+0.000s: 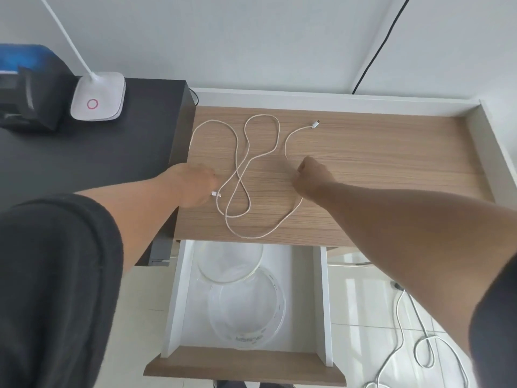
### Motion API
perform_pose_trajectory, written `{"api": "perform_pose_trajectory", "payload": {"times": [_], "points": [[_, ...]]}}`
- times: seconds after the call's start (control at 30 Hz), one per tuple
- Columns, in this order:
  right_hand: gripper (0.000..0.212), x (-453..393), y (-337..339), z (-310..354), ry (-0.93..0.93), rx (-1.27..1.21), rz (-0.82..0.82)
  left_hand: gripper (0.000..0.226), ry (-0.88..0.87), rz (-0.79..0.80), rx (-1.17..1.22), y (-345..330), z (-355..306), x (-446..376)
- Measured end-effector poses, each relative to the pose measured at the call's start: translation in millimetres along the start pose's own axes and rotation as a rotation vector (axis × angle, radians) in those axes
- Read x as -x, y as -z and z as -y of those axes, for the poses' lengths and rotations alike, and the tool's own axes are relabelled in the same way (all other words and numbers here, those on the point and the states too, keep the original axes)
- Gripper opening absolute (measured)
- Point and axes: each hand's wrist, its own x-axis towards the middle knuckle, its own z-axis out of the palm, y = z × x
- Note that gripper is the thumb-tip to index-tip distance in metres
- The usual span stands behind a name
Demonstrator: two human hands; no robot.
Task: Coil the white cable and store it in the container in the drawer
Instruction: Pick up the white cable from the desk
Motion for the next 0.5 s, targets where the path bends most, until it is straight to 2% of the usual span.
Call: {"api": "perform_pose_trajectory", "payload": {"times": [0.07,0.13,0.23,0.4,0.5], "points": [[0.005,4.8,5.9,3.2,-0.006,-0.184,-0.032,0.01,0.05,-0.063,0.027,12.3,5.8,4.0],[0.009,9.6,14.3,9.1,-0.011,-0.388,-0.035,0.012,0.114,-0.141,0.077,27.6,10.4,9.2],[0.01,19.1,32.4,21.7,-0.013,-0.678,0.041,0.016,0.201,-0.236,0.252,55.6,15.1,13.4],[0.015,42.0,77.5,47.0,-0.018,-1.035,0.138,0.008,0.46,-0.363,0.883,115.2,7.1,12.1],[0.018,53.7,103.2,65.0,-0.03,-1.239,0.164,0.018,0.46,-0.404,1.409,152.2,-12.1,12.0]]}}
